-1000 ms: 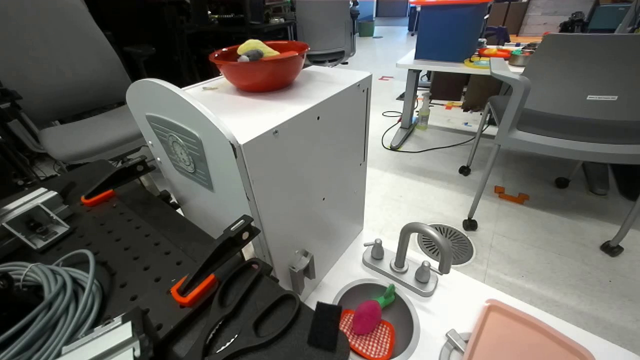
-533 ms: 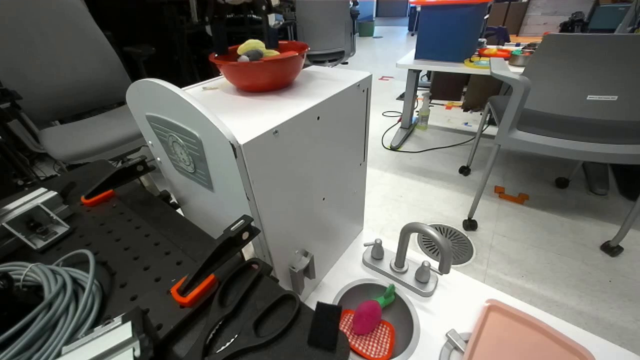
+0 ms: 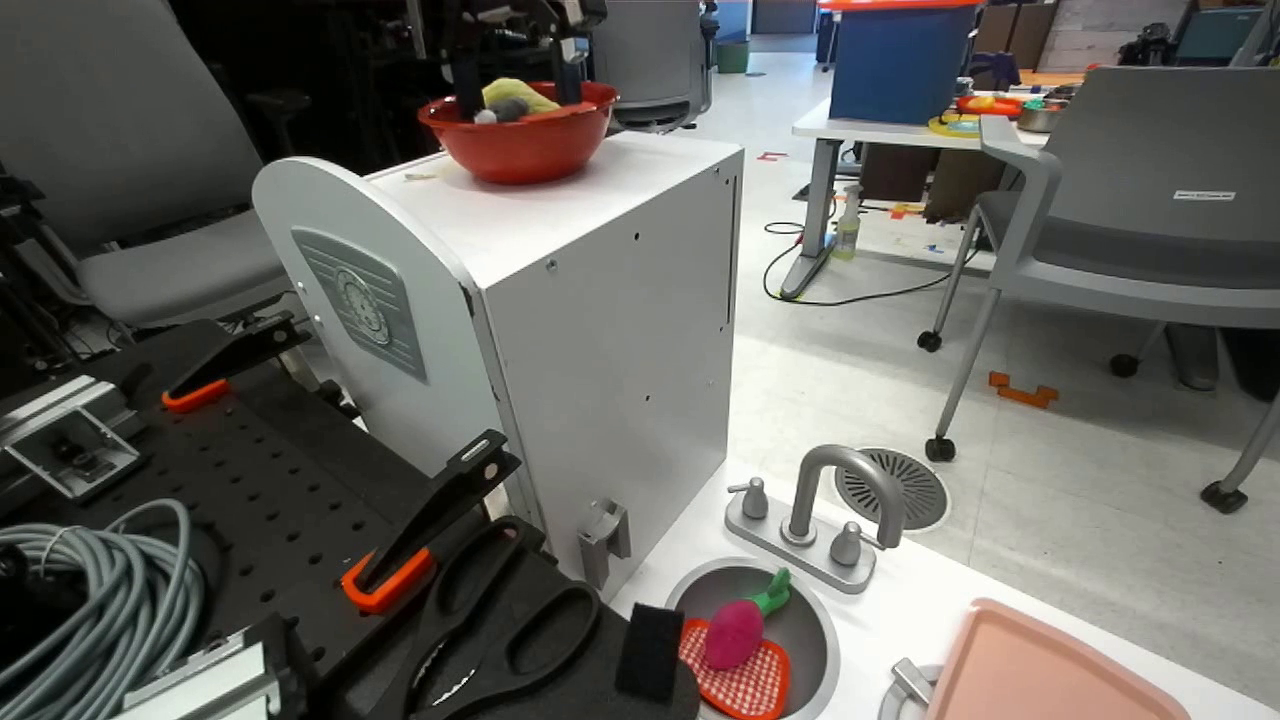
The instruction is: Remove the gray doll out of the bowl
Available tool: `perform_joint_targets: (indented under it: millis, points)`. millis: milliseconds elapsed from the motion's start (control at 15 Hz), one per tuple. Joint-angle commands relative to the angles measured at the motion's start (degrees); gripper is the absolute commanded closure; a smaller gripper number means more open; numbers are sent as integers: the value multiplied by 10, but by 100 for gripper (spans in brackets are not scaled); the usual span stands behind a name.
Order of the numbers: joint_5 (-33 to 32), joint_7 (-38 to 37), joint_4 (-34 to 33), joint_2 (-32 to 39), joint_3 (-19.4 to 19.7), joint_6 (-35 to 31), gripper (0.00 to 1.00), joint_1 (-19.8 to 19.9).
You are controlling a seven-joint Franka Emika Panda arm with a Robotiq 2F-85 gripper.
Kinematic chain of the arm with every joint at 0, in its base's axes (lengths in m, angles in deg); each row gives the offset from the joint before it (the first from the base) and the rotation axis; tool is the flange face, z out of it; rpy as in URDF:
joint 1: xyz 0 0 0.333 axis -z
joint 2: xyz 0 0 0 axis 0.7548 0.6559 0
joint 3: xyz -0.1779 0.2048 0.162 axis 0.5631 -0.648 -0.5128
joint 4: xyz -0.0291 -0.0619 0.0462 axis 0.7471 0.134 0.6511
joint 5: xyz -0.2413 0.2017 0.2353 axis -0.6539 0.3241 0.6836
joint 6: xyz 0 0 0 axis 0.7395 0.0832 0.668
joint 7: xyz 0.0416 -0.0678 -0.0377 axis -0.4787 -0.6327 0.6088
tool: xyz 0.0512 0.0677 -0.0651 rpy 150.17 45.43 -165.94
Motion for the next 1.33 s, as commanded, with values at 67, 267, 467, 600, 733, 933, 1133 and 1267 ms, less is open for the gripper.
perform_joint_targets:
  millis: [67, 267, 467, 600, 733, 933, 1133, 1267]
  points:
    - [-14, -18, -8, 6, 2, -12, 0, -6]
    - [-12, -19, -8, 6, 2, -15, 0, -6]
    - [-13, -16, -7, 6, 2, -17, 28, -6]
    - [-12, -14, -7, 6, 1, -17, 42, -6]
    - [-10, -12, -7, 6, 1, -18, 58, -5]
    - [-8, -11, -8, 5, 1, -19, 81, -5]
    - [-7, -10, -8, 5, 0, -20, 99, -5]
    - [-7, -9, -8, 5, 0, -20, 100, -5]
